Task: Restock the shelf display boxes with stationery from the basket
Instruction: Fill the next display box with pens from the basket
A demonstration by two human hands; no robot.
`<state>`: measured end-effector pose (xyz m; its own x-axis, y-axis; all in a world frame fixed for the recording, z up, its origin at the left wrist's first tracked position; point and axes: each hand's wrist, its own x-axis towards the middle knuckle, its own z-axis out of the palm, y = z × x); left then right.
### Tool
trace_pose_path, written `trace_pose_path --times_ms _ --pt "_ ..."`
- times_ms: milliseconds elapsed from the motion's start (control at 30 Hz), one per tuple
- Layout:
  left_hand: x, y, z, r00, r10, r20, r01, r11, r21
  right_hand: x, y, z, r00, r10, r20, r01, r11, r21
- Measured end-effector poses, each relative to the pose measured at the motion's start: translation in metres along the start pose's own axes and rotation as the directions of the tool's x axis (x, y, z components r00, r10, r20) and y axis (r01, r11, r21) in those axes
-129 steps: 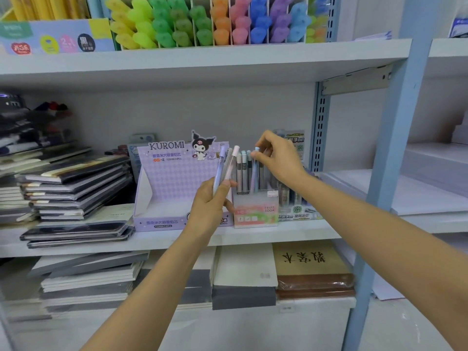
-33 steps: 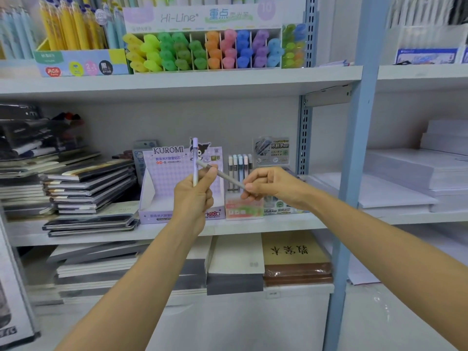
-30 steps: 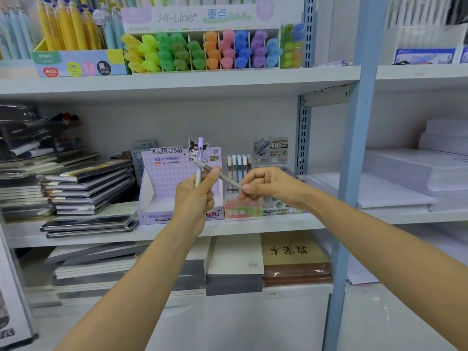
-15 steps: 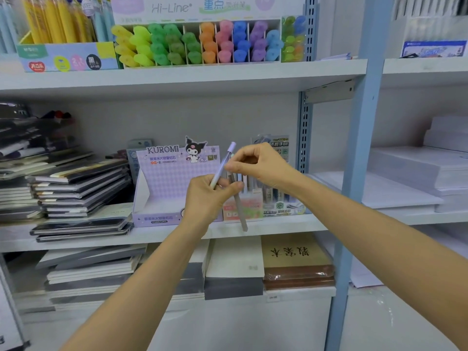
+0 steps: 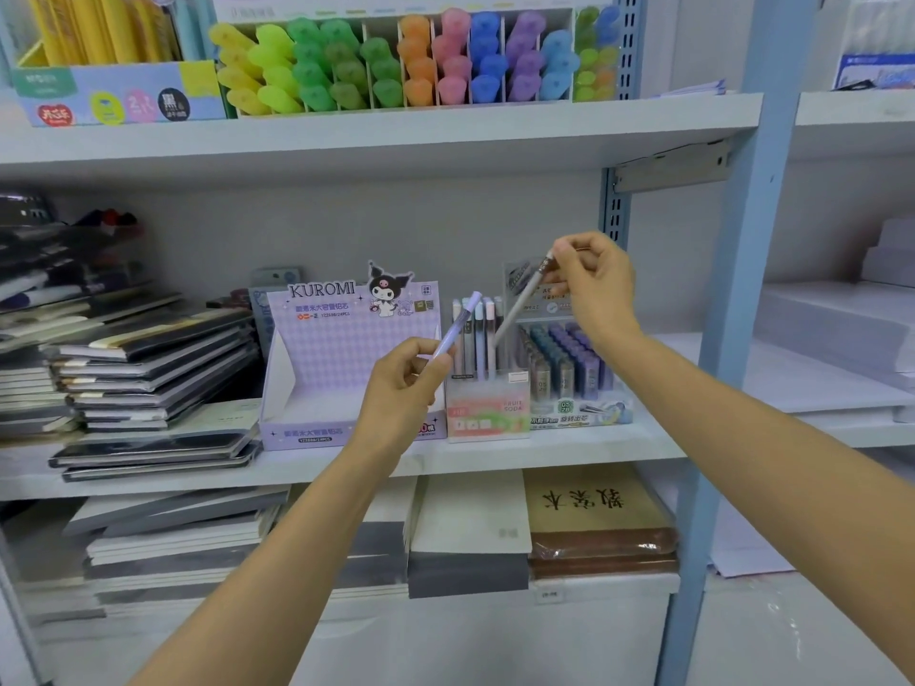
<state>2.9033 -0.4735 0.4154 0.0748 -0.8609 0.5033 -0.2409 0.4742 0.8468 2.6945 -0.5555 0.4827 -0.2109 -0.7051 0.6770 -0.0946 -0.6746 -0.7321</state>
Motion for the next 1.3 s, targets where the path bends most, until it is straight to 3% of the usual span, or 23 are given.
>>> trace_pose_path --times_ms 67,300,567,700,833,967,1033,1133,1200,1300 --pt "0.002 -0.002 0.001 1.000 -0.011 -0.012 0.011 1.000 -0.024 0.002 0.006 0.002 1.000 -0.015 0.004 0.015 0.998 -0.053" --pt "0.004 -0.009 0.008 1.000 -0.020 -0.001 0.019 0.996 -0.083 -0.006 0.031 0.013 0.974 -0.077 0.213 0.141 0.942 -0.305" --pt "0.007 -0.011 0.006 1.000 -0.026 0.003 0.026 0.993 -0.113 0.006 0.031 0.012 0.933 -0.076 0.351 0.219 0.896 -0.387" --pt "0.007 -0.011 0.006 1.000 -0.030 0.005 0.030 0.992 -0.119 0.004 0.035 0.017 0.943 -0.083 0.322 0.207 0.905 -0.373" --pt "0.006 -0.010 0.005 0.999 -0.034 0.005 0.034 0.993 -0.113 0.003 0.039 0.020 0.943 -0.126 0.308 0.274 0.820 -0.503" --pt "0.005 -0.008 0.006 0.999 -0.038 -0.008 0.037 0.994 -0.107 -0.001 0.038 0.020 0.927 -0.033 0.374 0.275 0.738 -0.617" --pt "0.004 -0.007 0.006 0.999 -0.031 -0.039 0.027 0.995 -0.101 -0.005 0.030 0.019 0.938 -0.071 0.341 0.258 0.798 -0.544" --pt "0.003 -0.003 0.008 0.997 -0.008 -0.072 0.001 0.995 -0.095 -0.018 0.007 0.018 0.924 0.016 0.381 0.041 0.989 -0.139" --pt "0.003 0.000 0.010 0.998 0.017 -0.065 -0.022 0.997 -0.080 -0.026 -0.004 0.017 0.862 0.079 0.502 -0.100 0.995 0.015" --pt "0.002 0.004 0.015 0.994 0.074 -0.078 -0.076 0.997 -0.015 -0.036 -0.012 0.019 0.807 0.040 0.589 -0.074 0.997 0.033"
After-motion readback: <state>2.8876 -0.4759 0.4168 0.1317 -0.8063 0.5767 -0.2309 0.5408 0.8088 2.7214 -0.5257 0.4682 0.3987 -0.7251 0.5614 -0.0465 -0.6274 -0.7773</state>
